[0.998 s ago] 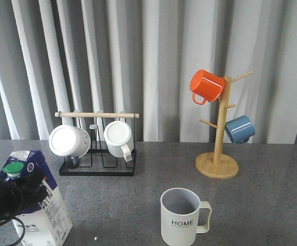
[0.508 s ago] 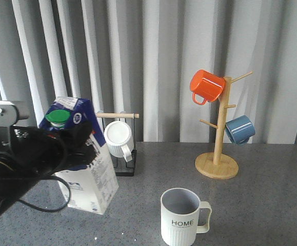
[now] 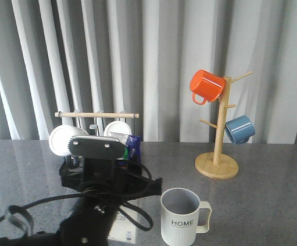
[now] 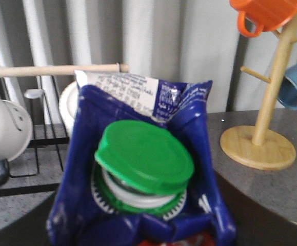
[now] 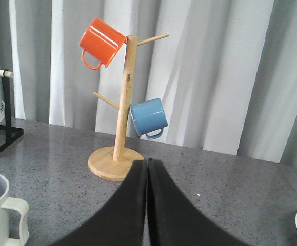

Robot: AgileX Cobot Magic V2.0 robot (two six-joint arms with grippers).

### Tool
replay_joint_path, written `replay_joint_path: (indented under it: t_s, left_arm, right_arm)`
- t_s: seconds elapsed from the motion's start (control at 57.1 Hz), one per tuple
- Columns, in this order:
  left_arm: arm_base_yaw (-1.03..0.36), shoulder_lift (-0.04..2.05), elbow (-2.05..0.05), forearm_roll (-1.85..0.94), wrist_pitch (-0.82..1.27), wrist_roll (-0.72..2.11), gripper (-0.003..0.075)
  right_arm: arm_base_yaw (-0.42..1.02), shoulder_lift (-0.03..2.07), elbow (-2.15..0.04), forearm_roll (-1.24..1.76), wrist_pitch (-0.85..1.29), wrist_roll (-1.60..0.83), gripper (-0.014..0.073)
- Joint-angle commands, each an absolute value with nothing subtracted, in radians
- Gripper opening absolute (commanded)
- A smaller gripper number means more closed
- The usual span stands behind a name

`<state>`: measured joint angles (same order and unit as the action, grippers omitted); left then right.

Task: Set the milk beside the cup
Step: 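Lift the milk carton and carry it toward the HOME mug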

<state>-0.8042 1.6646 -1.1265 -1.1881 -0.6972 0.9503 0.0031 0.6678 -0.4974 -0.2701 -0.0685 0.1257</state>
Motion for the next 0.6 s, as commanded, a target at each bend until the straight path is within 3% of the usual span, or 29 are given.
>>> replay_joint_path:
  t_s: [0.0,0.315,0.578]
  left_arm:
    - [-0.831,1.686,-1.215,-1.241,-0.804,0.959,0.002]
    - [-0.891,1.822,-1.341,-1.303,-0.963,1.019,0.002]
    - [-0.899,1.862,-1.363,-1.314,-0.973,1.0,0.002]
  right_arm:
    - [-0.005,0.666,-0.521,-0.275,-0.138,0.12,-0.0006]
    - [-0.005,0.666,-0.521,-0.275,-0.138,0.12,-0.0006]
    - [-0.005,0.666,-0.521,-0.275,-0.138,0.12,-0.0006]
